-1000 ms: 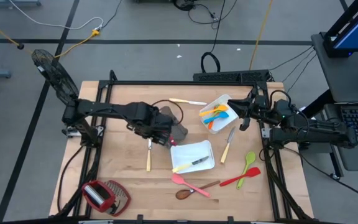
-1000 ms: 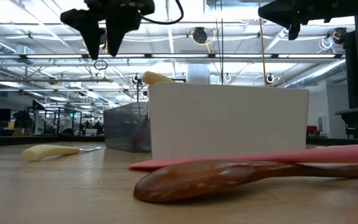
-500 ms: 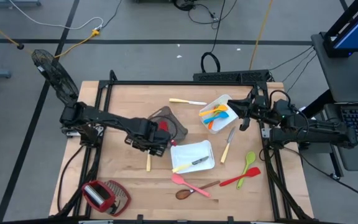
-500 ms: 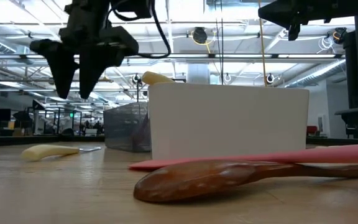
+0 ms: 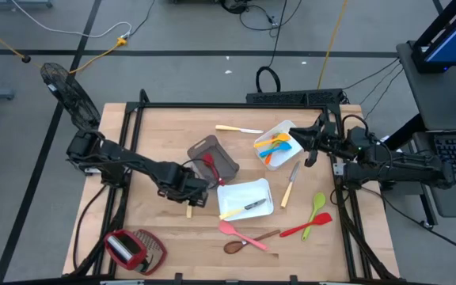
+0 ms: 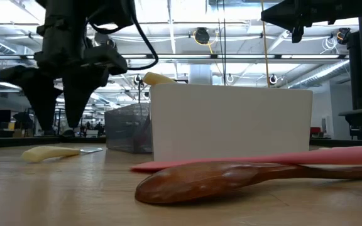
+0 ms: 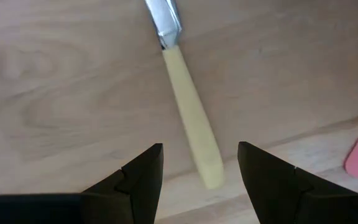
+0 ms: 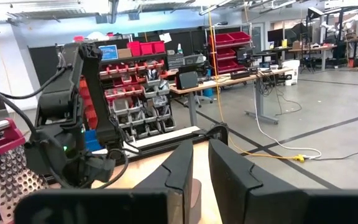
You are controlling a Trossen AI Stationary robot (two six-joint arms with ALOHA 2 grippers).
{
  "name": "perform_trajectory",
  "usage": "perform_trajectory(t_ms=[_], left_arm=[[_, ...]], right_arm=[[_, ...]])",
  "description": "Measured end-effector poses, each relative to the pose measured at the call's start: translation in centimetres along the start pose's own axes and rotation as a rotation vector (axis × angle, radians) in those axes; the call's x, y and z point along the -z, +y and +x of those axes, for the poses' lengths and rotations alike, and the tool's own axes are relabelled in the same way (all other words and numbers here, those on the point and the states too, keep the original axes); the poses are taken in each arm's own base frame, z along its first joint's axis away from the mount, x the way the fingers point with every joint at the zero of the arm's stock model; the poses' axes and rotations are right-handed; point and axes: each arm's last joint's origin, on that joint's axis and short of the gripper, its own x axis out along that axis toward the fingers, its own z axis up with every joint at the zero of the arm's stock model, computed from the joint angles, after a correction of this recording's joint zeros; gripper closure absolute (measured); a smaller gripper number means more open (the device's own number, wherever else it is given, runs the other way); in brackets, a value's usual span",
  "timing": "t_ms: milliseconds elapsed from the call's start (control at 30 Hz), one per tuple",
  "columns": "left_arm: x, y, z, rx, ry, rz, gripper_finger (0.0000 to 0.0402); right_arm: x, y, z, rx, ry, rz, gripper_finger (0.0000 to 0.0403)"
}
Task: Pick & Place Kitchen Items
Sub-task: Put the yellow table knife into the bottom white bin
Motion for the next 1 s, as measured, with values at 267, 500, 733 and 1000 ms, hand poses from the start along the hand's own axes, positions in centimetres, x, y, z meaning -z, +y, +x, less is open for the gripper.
perform_trajectory(t_ms=[267,500,733,1000], left_arm=[[0.9,0.5,2.0,0.054,-0.001,0.004,0.019],[1.1,1.4,3.2,0.049,-0.027,-0.032,0.019],[1.0,1.8,4.2,0.09,-0.023,-0.059,0.019],[1.6,1.7,4.3,0.099,0.041,-0.042,0.019]], right_arm=[[0.0,0.0,0.0,0.0,0.002,0.0,0.0355],[0.0,0.0,0.0,0.0,0.001,0.0,0.0355],[0.0,0.0,0.0,0.001,0.001,0.0,0.0355],[0.0,0.0,0.0,0.001,-0.001,0.001,0.0355]])
